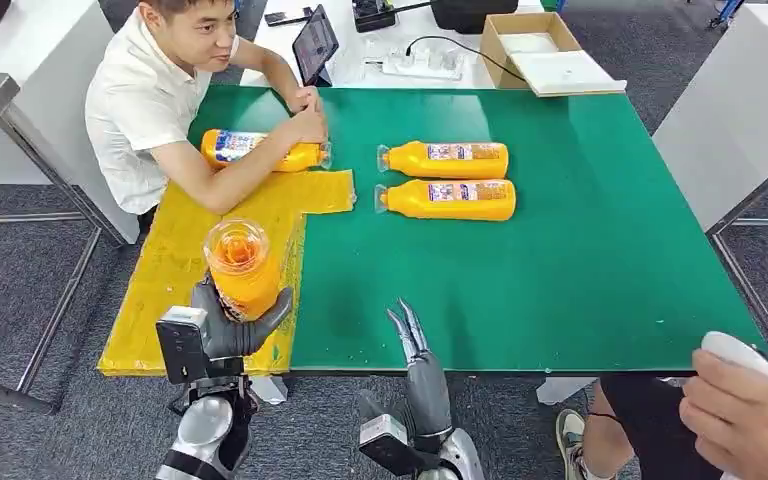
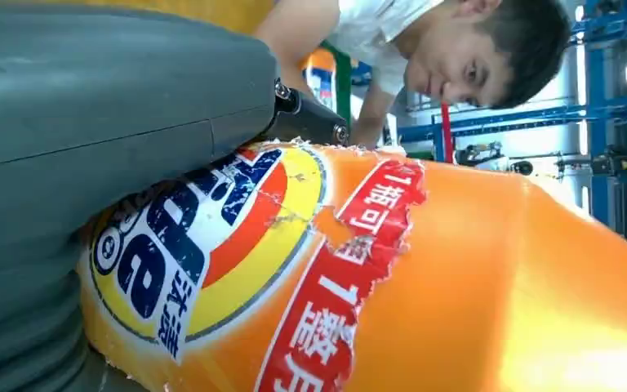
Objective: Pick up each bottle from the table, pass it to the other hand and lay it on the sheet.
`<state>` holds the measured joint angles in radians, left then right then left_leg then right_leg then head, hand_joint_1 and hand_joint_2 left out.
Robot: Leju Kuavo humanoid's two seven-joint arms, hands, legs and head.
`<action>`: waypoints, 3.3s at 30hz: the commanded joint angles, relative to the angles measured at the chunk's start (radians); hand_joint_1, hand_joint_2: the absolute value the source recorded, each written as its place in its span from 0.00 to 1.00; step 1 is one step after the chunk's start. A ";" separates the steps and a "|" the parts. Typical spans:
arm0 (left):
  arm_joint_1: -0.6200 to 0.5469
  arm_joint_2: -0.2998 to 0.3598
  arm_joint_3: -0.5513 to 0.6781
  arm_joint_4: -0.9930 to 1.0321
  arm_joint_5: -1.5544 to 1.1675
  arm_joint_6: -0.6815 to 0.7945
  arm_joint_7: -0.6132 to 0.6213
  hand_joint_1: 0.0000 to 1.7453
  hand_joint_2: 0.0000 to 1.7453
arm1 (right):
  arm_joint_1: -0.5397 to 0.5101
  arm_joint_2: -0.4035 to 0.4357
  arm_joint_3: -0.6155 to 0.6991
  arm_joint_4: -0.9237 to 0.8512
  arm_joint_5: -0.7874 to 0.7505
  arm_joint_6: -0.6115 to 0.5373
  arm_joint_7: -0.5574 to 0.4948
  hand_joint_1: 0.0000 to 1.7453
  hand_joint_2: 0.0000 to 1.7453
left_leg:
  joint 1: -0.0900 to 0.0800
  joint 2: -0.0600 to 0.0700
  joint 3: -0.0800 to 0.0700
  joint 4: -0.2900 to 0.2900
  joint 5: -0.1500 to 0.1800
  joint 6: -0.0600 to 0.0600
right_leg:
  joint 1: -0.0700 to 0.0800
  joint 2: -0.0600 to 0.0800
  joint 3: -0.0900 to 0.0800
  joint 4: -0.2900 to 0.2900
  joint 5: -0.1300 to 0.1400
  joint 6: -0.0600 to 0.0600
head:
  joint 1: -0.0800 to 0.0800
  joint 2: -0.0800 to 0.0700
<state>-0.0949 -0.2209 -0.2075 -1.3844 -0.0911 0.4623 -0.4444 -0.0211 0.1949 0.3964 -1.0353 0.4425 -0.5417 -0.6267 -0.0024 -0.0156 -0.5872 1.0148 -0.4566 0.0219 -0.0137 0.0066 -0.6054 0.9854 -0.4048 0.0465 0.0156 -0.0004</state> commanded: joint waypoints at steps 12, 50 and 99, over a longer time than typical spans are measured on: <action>-0.600 0.118 -0.060 0.946 -1.110 -0.126 0.508 1.00 1.00 | -0.013 0.035 -0.049 0.014 -0.043 0.049 -0.034 0.00 0.00 | 0.001 -0.004 0.005 -0.001 0.002 -0.002 | 0.001 -0.006 0.006 -0.001 0.000 -0.002 | 0.001 0.000; -0.598 0.141 0.199 1.042 -0.806 -0.547 0.154 0.00 1.00 | -0.079 0.005 0.000 0.138 -0.139 0.061 -0.071 0.00 0.00 | 0.001 0.007 0.014 -0.004 0.002 -0.003 | 0.001 0.005 0.012 -0.002 0.002 -0.002 | 0.001 0.000; 0.057 -0.019 -0.039 -0.125 0.130 -0.137 -0.164 0.00 1.00 | -0.178 -0.277 -0.307 0.108 0.428 0.049 0.221 0.00 1.00 | -0.003 0.002 0.006 -0.002 0.000 -0.001 | -0.003 0.000 0.006 -0.001 0.000 -0.002 | 0.000 0.000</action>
<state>-0.0311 -0.2510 -0.2113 -1.5698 0.0496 0.3215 -0.6058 -0.0828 -0.0209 0.1680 -1.0731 0.7923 -0.5124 -0.4471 -0.0063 -0.0159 -0.5860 1.0148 -0.4558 0.0222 -0.0171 0.0064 -0.6042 0.9862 -0.4043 0.0469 0.0160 -0.0004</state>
